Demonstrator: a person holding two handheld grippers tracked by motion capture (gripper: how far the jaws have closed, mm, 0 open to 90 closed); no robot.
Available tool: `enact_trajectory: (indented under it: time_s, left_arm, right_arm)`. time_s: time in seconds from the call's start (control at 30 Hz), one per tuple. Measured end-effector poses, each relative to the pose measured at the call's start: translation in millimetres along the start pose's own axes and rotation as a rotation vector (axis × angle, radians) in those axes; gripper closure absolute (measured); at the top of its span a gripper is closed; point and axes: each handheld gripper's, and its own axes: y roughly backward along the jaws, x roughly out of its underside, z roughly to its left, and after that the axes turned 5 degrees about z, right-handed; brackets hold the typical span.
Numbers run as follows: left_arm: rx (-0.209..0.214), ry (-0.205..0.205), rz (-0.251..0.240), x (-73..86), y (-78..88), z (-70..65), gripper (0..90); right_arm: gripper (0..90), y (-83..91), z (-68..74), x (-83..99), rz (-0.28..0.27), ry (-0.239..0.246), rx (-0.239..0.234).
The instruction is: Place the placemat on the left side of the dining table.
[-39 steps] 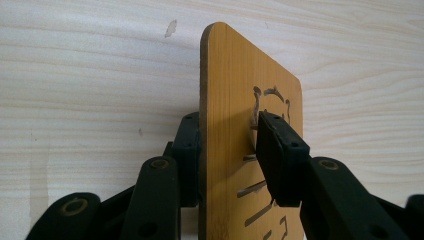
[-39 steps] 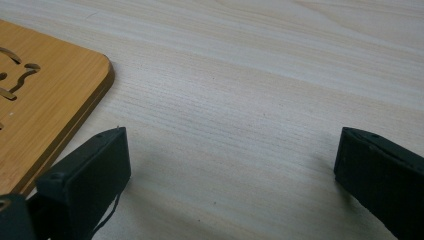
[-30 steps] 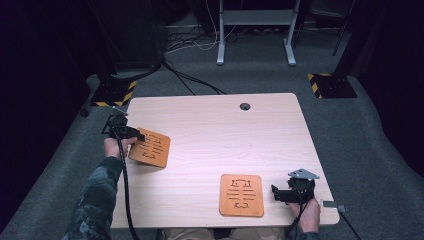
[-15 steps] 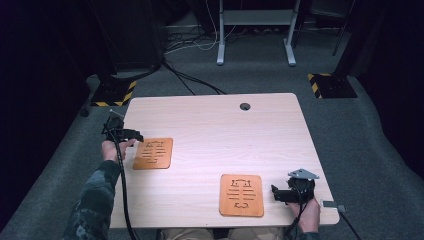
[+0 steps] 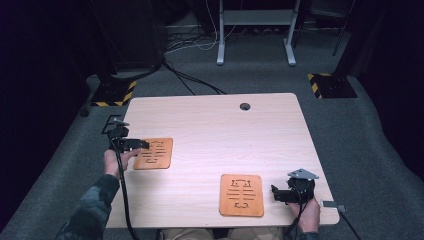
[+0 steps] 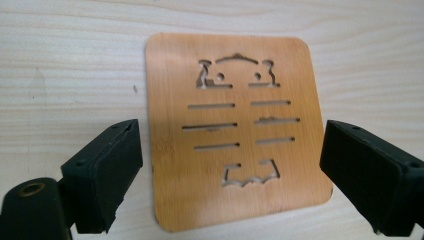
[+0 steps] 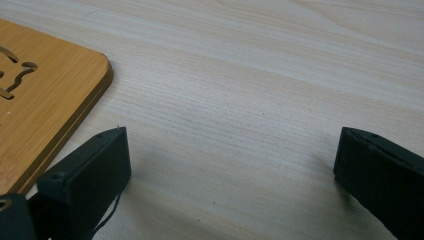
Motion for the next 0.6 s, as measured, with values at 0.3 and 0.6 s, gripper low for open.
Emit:
enact_trajectory:
  time_s: [0.3,0.6]
  left_arm:
    - [-0.037,-0.113,-0.108,63.9,2.6,-23.4,4.4]
    - [-0.111,-0.201,-0.152,127.8,-16.0,-23.8,1.9]
  right_arm:
    - [0.8,0.0,0.6,0.0,0.004,0.002,0.005]
    - [0.8,0.0,0.6,0.0,0.003,0.001,0.005]
